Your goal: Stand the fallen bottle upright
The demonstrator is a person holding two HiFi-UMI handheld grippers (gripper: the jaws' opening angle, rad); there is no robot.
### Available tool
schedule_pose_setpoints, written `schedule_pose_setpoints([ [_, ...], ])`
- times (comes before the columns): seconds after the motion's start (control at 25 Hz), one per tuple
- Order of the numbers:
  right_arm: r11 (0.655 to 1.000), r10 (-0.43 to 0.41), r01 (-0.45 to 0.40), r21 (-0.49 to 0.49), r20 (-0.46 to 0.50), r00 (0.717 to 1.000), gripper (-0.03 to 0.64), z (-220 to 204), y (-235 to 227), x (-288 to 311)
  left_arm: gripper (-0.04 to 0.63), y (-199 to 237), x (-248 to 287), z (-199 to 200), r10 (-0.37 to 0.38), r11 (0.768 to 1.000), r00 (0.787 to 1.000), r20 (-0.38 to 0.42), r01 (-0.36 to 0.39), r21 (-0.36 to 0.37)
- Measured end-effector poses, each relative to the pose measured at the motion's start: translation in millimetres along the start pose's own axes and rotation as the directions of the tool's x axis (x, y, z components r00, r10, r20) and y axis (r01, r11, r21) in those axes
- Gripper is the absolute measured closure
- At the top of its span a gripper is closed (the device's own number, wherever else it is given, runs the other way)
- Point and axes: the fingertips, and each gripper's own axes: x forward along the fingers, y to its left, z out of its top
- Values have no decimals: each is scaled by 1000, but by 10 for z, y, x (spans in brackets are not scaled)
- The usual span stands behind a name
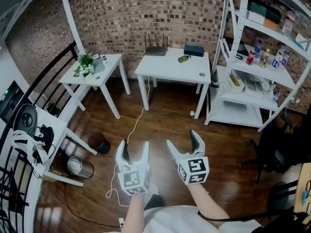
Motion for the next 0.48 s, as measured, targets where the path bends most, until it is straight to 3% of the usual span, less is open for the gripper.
schedule_pose_setpoints([
  [0.24,1000,-8,7,27,30,1000,225,273,186,895,244,645,779,279,-33,999,998,60,34,-22],
  [0.48,997,-59,59,59,-8,998,226,136,104,1390,245,838,1394,28,-97,994,995,4,98,-42],
])
